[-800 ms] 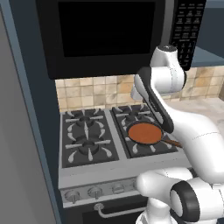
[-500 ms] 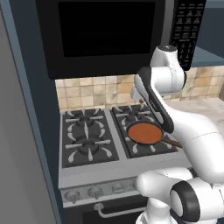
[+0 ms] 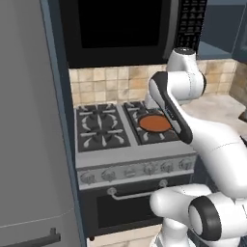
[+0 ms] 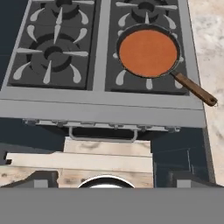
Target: Retrieve the fish from the fridge and place it on the saucepan with marinade on the stove.
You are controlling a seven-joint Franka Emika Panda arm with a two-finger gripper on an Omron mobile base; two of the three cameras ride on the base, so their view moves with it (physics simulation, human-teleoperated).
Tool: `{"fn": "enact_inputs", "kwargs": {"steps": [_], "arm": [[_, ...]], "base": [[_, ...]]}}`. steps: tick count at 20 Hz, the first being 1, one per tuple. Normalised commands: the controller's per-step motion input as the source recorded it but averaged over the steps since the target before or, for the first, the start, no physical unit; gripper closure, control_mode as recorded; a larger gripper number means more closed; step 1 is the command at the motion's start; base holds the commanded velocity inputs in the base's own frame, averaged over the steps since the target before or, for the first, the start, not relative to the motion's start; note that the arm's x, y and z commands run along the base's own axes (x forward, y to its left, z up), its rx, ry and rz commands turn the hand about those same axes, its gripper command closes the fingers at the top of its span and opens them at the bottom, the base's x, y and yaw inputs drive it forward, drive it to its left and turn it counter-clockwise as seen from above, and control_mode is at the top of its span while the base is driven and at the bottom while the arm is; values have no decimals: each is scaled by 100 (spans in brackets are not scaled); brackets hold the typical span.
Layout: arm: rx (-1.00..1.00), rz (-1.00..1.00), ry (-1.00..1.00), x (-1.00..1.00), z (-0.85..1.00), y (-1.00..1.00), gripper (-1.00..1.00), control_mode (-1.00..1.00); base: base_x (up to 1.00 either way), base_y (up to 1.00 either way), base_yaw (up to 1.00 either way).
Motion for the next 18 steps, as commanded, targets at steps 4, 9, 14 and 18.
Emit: {"fn": "enact_inputs", "kwargs": {"steps": [4, 9, 14, 18], "arm": [[0, 0, 0, 0, 0, 0, -100, 100], [0, 0, 0, 0, 0, 0, -100, 100], [0, 0, 0, 0, 0, 0, -100, 100], [0, 0, 0, 0, 0, 0, -100, 100]], "base": [[-100, 37, -2], [-100, 30, 0], [-96, 25, 0], [-19, 94, 1]]}}
